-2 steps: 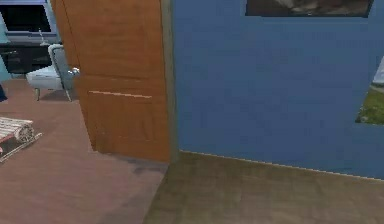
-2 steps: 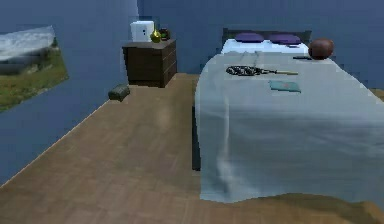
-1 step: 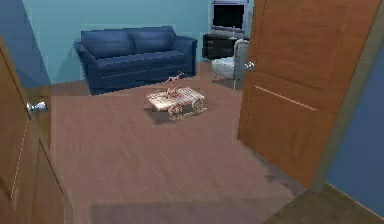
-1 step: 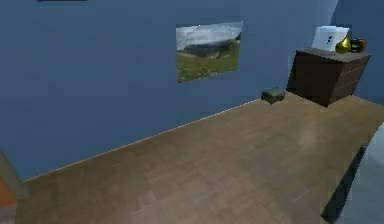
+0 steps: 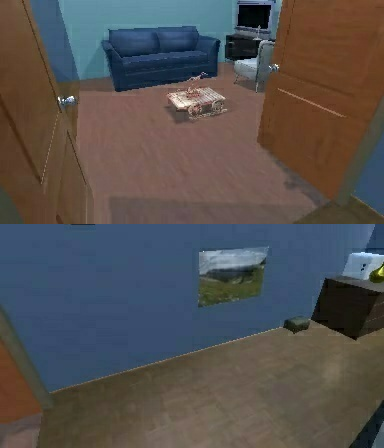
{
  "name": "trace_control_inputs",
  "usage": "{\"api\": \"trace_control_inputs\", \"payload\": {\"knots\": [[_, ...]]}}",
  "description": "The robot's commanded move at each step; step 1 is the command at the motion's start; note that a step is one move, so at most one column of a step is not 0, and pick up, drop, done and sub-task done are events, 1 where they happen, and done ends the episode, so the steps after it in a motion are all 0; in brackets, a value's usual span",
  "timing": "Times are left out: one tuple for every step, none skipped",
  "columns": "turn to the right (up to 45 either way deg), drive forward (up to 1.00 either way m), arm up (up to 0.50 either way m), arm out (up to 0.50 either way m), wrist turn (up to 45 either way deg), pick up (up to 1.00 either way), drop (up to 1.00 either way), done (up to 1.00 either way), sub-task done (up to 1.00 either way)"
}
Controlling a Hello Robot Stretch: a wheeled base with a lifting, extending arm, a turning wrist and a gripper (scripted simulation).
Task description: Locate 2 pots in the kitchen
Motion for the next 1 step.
{"api": "trace_control_inputs", "payload": {"knots": [[0.0,1.0,0.0,0.0,0.0,0.0,0.0,0.0,0.0]]}}
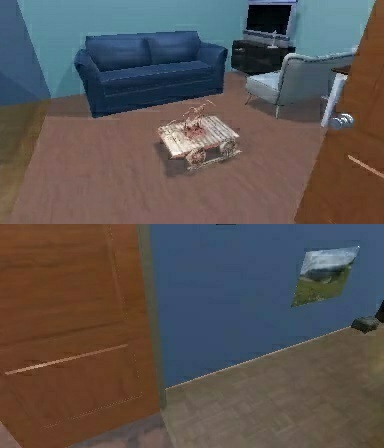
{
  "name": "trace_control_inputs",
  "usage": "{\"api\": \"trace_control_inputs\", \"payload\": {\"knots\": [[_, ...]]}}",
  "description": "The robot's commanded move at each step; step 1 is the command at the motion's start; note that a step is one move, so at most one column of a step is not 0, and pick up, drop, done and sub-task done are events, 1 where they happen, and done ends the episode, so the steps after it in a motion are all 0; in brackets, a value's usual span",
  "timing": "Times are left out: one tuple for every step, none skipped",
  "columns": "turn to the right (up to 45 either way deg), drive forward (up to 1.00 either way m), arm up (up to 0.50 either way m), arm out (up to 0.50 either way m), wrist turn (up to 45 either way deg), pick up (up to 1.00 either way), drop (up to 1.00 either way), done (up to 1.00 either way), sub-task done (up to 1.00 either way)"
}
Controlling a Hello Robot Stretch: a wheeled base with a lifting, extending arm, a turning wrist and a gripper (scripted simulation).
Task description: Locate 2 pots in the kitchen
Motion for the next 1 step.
{"api": "trace_control_inputs", "payload": {"knots": [[-9.0,0.0,0.0,0.0,0.0,0.0,0.0,0.0,0.0]]}}
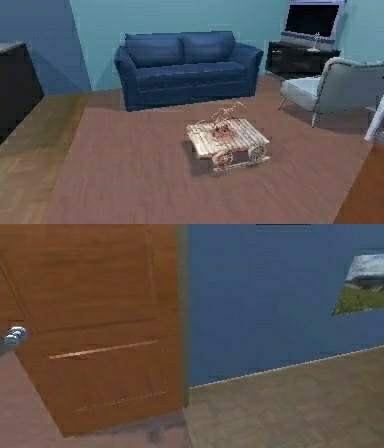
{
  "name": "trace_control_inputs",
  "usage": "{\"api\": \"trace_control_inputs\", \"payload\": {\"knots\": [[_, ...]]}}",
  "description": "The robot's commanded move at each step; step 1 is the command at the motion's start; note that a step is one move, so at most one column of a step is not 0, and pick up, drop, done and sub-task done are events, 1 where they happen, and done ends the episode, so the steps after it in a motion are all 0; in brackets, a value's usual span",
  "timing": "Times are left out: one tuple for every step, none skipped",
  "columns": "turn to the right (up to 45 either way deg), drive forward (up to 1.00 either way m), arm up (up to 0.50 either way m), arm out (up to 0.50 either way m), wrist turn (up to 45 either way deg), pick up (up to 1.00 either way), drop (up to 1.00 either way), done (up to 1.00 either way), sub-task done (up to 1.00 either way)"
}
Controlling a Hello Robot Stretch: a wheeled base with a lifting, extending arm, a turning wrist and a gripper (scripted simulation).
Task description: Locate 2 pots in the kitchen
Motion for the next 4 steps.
{"api": "trace_control_inputs", "payload": {"knots": [[0.0,0.25,0.0,0.0,0.0,0.0,0.0,0.0,0.0],[-15.0,0.0,0.0,0.0,0.0,0.0,0.0,0.0,0.0],[0.0,0.5,0.0,0.0,0.0,0.0,0.0,0.0,0.0],[-45.0,0.0,0.0,0.0,0.0,0.0,0.0,0.0,0.0]]}}
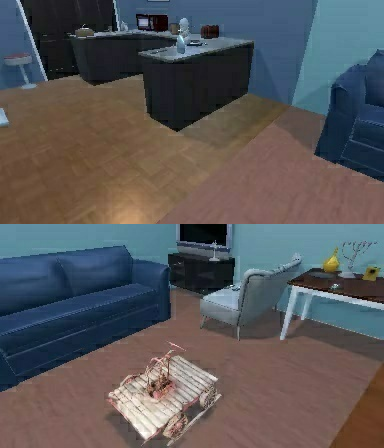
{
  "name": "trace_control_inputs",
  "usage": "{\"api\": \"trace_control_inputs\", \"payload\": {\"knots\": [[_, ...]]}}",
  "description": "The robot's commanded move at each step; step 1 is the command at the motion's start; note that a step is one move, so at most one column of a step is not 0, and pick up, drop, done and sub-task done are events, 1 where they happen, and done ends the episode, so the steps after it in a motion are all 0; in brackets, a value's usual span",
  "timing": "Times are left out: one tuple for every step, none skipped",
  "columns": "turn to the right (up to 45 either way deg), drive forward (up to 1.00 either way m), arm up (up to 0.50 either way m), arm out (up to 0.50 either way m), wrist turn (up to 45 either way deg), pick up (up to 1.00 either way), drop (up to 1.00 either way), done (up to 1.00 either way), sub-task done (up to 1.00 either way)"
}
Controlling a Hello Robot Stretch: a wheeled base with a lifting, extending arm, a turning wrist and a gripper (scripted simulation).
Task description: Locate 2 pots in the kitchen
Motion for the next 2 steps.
{"api": "trace_control_inputs", "payload": {"knots": [[0.0,0.7,0.0,0.0,0.0,0.0,0.0,0.0,0.0],[-36.0,0.0,0.0,0.0,0.0,0.0,0.0,0.0,0.0]]}}
